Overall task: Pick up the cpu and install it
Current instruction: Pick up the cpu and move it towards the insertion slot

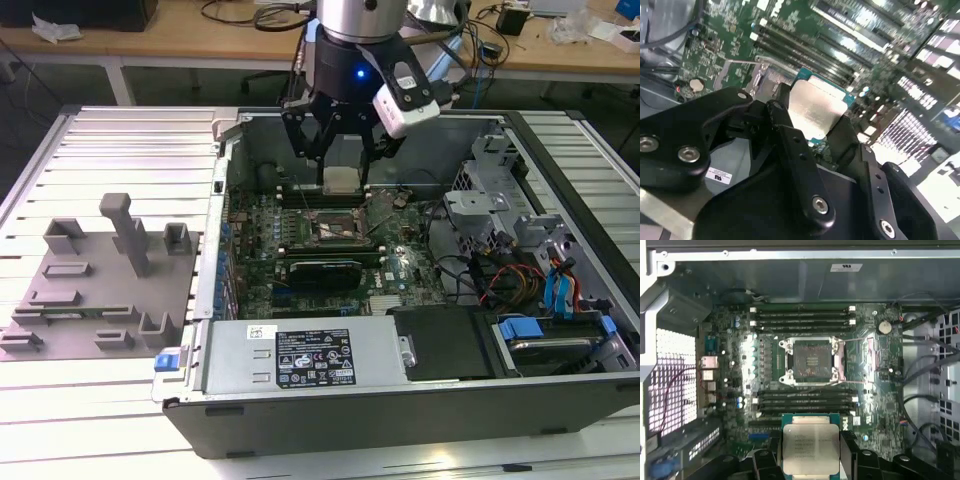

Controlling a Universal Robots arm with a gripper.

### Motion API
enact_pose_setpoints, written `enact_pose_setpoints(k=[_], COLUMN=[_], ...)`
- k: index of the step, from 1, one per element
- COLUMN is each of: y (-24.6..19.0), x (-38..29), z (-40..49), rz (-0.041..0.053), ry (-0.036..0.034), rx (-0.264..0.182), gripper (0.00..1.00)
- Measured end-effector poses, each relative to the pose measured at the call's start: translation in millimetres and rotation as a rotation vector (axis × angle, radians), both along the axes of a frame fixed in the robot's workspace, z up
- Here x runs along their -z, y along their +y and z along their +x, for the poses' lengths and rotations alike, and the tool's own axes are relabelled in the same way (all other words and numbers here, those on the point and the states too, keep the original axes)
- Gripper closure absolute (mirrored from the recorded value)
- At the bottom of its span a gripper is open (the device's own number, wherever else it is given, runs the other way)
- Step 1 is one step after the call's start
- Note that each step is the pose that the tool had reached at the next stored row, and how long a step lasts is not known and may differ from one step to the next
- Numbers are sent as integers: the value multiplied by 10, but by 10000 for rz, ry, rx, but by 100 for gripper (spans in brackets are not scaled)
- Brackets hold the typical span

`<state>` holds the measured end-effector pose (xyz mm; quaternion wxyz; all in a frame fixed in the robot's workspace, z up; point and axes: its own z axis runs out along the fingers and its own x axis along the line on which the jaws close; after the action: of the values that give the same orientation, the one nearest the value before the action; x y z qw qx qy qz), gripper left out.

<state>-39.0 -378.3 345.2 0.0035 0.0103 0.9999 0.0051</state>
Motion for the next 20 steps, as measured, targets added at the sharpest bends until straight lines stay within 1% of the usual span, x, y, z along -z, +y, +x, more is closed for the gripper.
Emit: enact_pose_setpoints(k=[1,2,4,5,7,10,13,20], y=[128,170,217,246,274,305,325,368], x=[71,99,136,164,201,257,314,469], z=[4,5,8,10,14,18,21,30], rz=[-2,0,-1,-2,-1,0,-1,-1], ry=[1,0,1,1,1,0,1,1], rx=[0,1,1,1,0,0,0,0], gripper=[45,45,45,45,45,45,45,45])
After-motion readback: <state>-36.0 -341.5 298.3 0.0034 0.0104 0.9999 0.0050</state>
